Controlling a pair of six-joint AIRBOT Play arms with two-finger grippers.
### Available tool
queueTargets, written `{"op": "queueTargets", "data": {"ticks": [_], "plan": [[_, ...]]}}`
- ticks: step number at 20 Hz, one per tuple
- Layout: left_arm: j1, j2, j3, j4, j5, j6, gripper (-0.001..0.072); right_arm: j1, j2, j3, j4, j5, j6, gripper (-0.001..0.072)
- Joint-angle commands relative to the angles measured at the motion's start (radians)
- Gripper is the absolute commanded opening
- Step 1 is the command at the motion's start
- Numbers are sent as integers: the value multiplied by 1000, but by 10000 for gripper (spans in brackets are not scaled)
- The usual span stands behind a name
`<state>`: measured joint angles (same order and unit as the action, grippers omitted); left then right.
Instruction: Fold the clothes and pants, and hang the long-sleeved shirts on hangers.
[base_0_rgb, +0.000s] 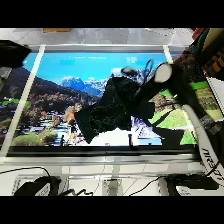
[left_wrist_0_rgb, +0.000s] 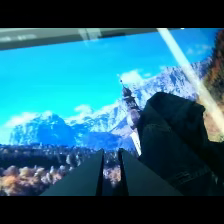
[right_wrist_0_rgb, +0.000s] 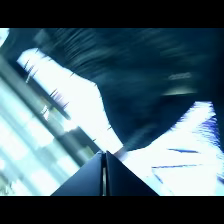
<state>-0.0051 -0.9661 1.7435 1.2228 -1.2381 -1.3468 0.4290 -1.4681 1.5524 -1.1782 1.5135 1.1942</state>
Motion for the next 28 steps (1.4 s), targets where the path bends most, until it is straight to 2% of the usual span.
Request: {"op": "queueTargets", "data": {"ticks": [1, 2, 3, 4, 7, 8, 9, 10, 14, 19, 20, 22, 23, 26, 27, 28], "plan": [[28, 84, 0, 19, -48, 23, 130, 134, -7, -151, 23, -84, -108, 91], [28, 93, 0, 19, -59, 23, 130, 178, -21, -167, 21, -135, -124, 228], [28, 97, 0, 20, -76, 23, 131, 217, -35, -171, 17, -180, -124, 402], [28, 98, 0, 23, -86, 23, 132, 257, -50, -171, 13, -230, -124, 493], [28, 98, 0, 27, -84, 23, 131, 360, -86, -172, -51, -358, -124, 495], [28, 98, 0, 26, -84, 23, 131, 387, -100, -174, -76, -383, -124, 522], [28, 98, 0, 27, -84, 23, 131, 408, -118, -174, -87, -402, -123, 662], [28, 98, 0, 27, -84, 23, 131, 422, -133, -174, -92, -420, -123, 697], [28, 98, 0, 26, -84, 23, 131, 449, -187, -174, -168, -508, -101, 679], [28, 98, 0, 27, -84, 23, 131, 448, -248, -174, -302, -565, 5, 679], [28, 98, 0, 27, -84, 23, 131, 448, -255, -174, -322, -583, 38, 679], [28, 98, 0, 27, -84, 23, 131, 447, -268, -173, -398, -598, 178, 678], [28, 98, 0, 26, -84, 23, 131, 447, -275, -173, -412, -594, 205, 678], [28, 98, 0, 26, -84, 23, 131, 449, -281, -173, -412, -615, 205, 677], [28, 98, 0, 26, -84, 23, 131, 448, -281, -173, -413, -629, 205, 633], [28, 98, 0, 26, -84, 23, 131, 447, -281, -173, -415, -644, 205, 473]]}}
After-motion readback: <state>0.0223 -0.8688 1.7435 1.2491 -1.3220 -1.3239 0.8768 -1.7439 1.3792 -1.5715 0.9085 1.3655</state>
